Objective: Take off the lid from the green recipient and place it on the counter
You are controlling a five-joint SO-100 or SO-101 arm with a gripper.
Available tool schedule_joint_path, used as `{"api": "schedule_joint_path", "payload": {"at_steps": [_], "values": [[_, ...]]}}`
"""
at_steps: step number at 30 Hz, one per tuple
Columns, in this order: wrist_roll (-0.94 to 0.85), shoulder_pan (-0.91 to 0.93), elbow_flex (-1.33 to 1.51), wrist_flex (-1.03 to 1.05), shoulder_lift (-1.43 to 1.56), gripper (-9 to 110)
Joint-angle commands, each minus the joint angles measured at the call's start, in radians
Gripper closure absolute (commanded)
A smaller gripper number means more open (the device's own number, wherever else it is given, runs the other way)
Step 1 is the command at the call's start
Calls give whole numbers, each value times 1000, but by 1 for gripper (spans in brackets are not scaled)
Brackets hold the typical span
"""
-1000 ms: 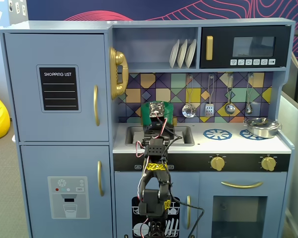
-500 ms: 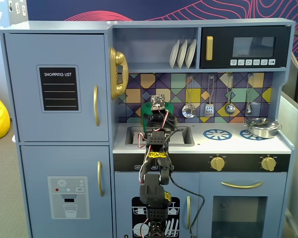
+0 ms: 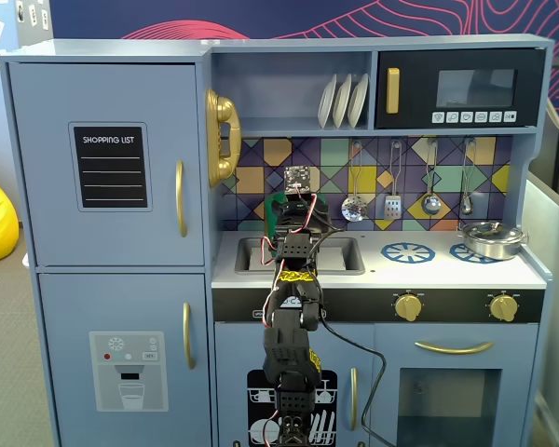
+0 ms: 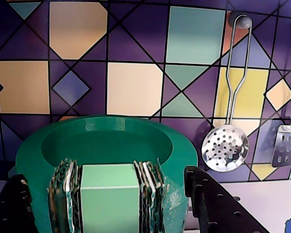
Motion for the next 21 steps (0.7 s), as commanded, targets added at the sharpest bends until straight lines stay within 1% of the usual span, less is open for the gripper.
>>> {"api": "schedule_joint_path", "payload": {"at_steps": [1, 12, 15, 21], "values": [[6, -9, -86, -2, -3, 71], [21, -26, -123, 106, -21, 83], [-15, -29, -129, 132, -28, 101], [-11, -31, -132, 126, -32, 101]]}}
